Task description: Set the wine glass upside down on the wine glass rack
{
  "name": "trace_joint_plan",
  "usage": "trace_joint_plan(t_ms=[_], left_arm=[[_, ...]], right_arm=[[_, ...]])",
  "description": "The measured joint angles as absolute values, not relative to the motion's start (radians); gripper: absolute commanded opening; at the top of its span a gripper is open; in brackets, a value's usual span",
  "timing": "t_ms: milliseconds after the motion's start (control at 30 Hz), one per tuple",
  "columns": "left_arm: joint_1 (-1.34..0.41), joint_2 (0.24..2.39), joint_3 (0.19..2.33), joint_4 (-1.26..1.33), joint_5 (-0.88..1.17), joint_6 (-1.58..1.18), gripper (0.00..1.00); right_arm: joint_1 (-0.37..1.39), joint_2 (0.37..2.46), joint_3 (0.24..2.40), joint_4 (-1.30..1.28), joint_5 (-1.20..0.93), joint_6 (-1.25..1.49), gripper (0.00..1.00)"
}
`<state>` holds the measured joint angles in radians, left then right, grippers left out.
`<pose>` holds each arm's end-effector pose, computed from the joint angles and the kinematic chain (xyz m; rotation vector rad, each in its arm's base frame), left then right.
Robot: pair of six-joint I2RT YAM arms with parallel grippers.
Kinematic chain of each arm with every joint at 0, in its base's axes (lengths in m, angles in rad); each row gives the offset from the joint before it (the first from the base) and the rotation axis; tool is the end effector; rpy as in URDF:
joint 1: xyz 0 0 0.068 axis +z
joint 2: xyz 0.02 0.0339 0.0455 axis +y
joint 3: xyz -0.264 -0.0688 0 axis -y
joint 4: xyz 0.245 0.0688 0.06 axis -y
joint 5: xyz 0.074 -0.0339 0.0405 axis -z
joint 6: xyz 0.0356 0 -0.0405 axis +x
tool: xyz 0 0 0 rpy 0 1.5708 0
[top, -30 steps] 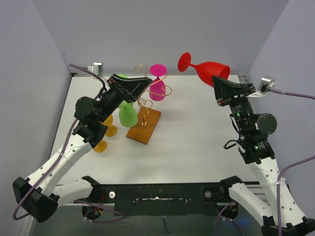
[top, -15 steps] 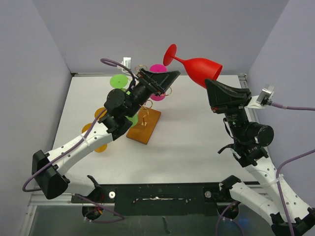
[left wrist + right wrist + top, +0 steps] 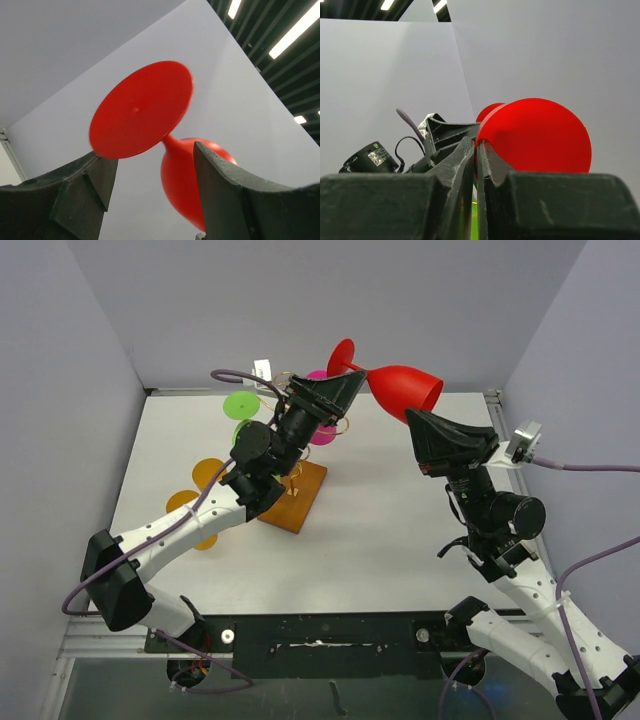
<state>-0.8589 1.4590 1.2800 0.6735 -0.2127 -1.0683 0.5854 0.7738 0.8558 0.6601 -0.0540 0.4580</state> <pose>0.2265 -0.2511 0.4429 -0.3433 1.1863 -1.5986 0.1249 0.0851 0.4519 -0.1083 0.8620 1.0028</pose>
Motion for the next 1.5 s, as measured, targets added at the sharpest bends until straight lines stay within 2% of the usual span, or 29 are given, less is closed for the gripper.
trace_joint_plan(t_ms=[100, 367, 767, 1233, 1333, 1400, 1433, 1467, 1500], left_arm=[[-0.864, 1.459, 1.281, 0.704, -0.226, -1.057, 0.57], [-0.876, 1.459, 1.281, 0.741, -0.247, -1.05, 0.44], [-0.877, 1.459, 1.281, 0.801, -0.258, -1.087, 0.31], [-0.876, 1.457, 1.28, 0.819, -0.242, -1.111, 0.27], [-0.873, 1.457, 1.28, 0.819, -0.243, -1.111, 0.21], [-0.868, 1.457, 1.28, 0.819, -0.243, -1.11, 0.12], [-0.868, 1.457, 1.28, 0.819, -0.243, -1.11, 0.04], [-0.868, 1.457, 1.28, 0.82, -0.243, -1.108, 0.0], [-0.869, 1.457, 1.28, 0.825, -0.244, -1.111, 0.0]], right_arm=[[0.588, 0.774, 0.838, 0.669, -0.067, 0.454, 0.0], [0.59, 0.749, 0.794, 0.697, -0.099, 0.453, 0.0], [0.59, 0.704, 0.756, 0.704, -0.184, 0.452, 0.0], [0.59, 0.749, 0.753, 0.703, -0.226, 0.463, 0.0], [0.59, 0.764, 0.753, 0.71, -0.232, 0.472, 0.0], [0.59, 0.767, 0.753, 0.71, -0.233, 0.479, 0.02], [0.59, 0.767, 0.753, 0.71, -0.233, 0.48, 0.04], [0.59, 0.766, 0.753, 0.71, -0.233, 0.482, 0.07], [0.59, 0.764, 0.753, 0.709, -0.233, 0.483, 0.1]])
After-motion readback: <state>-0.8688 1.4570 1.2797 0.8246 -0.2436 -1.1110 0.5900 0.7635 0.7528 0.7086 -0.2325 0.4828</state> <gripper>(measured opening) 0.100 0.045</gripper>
